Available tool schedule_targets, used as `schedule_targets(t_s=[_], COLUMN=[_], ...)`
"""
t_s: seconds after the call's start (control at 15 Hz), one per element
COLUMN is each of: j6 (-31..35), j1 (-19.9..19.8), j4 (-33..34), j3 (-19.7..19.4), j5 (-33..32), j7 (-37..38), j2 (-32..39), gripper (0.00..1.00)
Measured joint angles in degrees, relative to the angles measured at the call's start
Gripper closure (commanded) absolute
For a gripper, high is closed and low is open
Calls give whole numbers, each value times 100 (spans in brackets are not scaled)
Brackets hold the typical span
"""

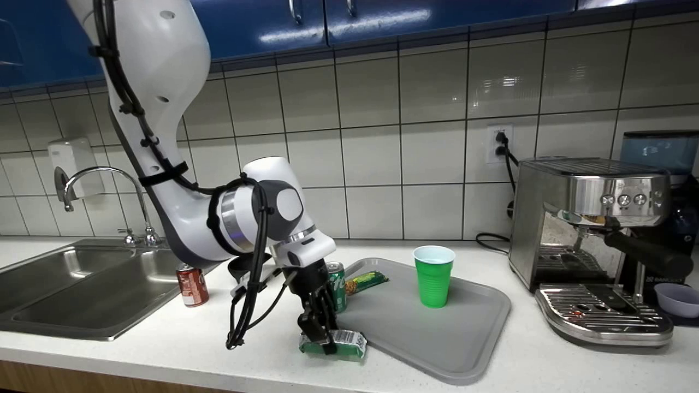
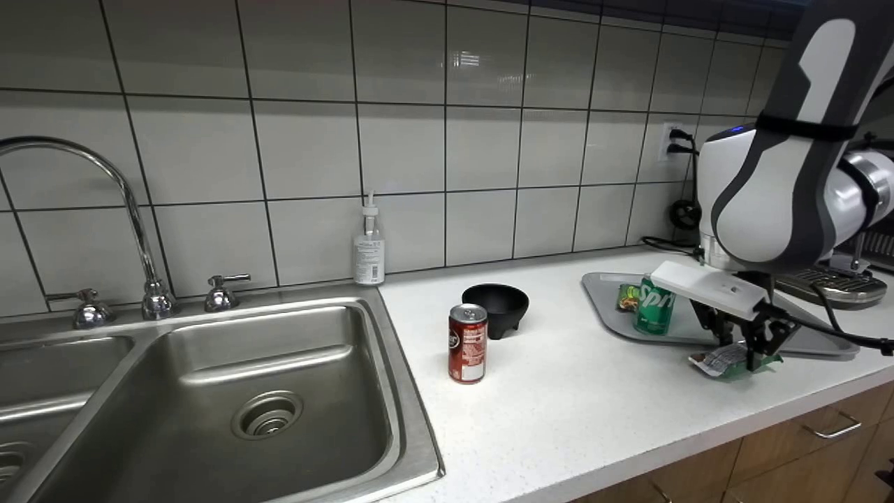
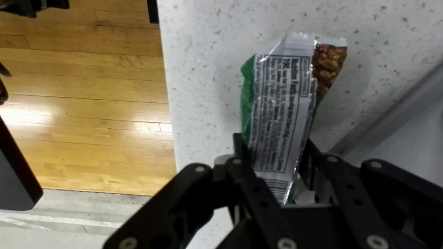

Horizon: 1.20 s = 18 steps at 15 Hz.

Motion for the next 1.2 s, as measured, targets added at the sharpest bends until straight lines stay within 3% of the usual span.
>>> schedule_targets(t_s=[0.47,0.93,1.2], j6=[-9,-33,-36], j1=[374,306,39], j4=[57,438,675], j3=[-465,-527,-410], j5=[-47,-38,9], j7=[-80,-464,-897], j2=[-94,-103,-101], gripper=[87,87,87])
